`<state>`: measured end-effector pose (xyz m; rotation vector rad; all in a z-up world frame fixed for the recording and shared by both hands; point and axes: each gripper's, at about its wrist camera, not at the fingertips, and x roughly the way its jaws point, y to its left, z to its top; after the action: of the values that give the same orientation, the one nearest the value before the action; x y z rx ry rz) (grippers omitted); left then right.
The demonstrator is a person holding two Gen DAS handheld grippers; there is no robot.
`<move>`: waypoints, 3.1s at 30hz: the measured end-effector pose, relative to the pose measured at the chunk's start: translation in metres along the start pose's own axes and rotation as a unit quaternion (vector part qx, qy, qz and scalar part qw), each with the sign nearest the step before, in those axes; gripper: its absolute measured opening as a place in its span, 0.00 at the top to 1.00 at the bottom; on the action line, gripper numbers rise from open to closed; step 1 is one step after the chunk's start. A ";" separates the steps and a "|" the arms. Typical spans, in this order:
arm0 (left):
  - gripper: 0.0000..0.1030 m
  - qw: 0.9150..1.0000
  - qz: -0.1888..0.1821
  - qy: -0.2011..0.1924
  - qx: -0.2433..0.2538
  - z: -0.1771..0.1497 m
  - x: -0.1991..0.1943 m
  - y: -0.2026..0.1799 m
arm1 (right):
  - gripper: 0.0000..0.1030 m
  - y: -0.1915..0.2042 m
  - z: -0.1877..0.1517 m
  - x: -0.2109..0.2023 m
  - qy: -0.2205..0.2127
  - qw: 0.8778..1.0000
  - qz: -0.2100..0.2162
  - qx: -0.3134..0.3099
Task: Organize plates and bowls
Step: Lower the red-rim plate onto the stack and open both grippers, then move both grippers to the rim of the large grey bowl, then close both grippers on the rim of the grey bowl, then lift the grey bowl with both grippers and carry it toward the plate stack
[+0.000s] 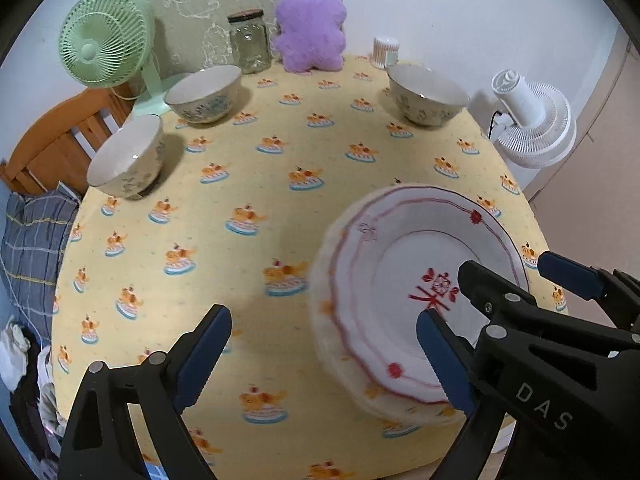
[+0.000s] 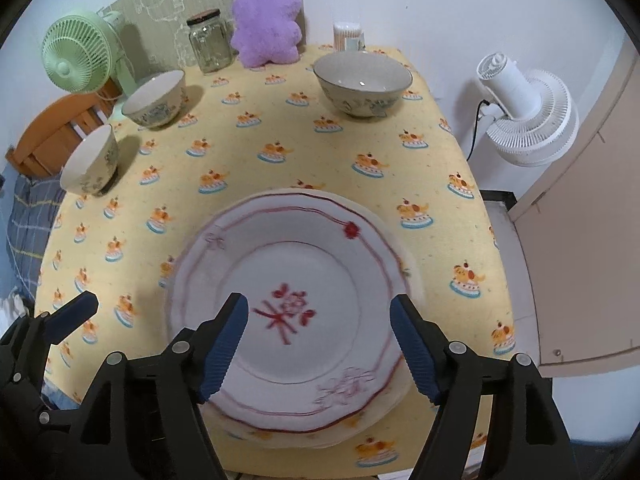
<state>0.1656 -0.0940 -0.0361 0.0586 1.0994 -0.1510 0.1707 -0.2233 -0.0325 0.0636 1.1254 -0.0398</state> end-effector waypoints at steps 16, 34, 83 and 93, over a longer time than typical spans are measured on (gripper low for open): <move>0.08 1.000 0.002 -0.029 0.007 0.009 -0.023 0.135 | 0.25 0.139 0.011 -0.017 -0.029 0.999 -0.012 0.023; 0.17 0.994 0.070 -0.059 -0.051 0.084 0.019 0.240 | 0.25 0.240 0.102 0.030 -0.070 0.997 0.014 0.005; 0.71 0.996 0.057 0.008 -0.066 0.107 0.089 0.261 | 0.76 0.272 0.131 0.111 0.011 0.999 0.048 -0.008; 0.71 0.997 0.051 0.011 -0.056 0.072 0.062 0.231 | 0.76 0.243 0.091 0.079 0.014 0.999 0.042 0.002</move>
<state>0.2918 0.1193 -0.0651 0.0148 1.1223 0.0028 0.3025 0.0129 -0.0568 0.1151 1.1491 0.0342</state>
